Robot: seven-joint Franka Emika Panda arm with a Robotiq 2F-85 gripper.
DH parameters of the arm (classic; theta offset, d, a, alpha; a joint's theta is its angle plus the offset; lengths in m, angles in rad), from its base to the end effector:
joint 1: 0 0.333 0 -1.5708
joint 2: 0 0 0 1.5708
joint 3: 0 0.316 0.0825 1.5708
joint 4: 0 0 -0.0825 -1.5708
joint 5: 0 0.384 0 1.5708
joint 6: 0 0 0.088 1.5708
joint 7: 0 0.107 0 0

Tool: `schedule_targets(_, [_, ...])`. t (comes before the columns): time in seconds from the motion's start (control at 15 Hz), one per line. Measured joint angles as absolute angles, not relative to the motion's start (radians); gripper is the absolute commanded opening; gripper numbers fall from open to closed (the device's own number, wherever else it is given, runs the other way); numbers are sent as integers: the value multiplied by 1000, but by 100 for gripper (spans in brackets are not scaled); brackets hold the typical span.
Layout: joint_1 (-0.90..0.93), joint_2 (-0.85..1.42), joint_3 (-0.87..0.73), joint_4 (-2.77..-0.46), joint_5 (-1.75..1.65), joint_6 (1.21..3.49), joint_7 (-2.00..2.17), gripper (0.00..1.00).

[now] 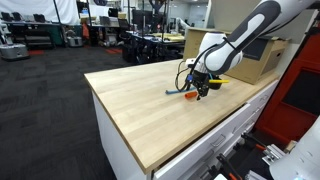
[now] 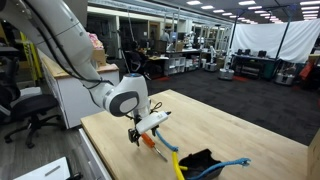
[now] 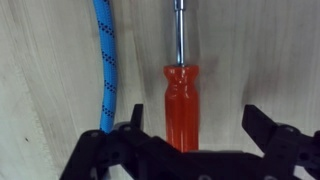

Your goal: Move the screwdriver backwards.

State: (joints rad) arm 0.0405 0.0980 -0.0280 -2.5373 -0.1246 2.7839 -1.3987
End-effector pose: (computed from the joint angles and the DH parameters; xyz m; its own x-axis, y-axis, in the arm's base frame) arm 0.4739 0.0114 0.2506 0.0486 0.9981 -0.0373 0.9873 -0.0423 0.1529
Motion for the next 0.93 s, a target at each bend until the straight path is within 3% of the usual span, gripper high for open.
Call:
schedule_targets(0.6, [34, 136, -27, -2448, -150, 2561, -1262, 10])
schedule_targets(0.93, [34, 122, -18, -2441, -175, 2545, -1183, 9])
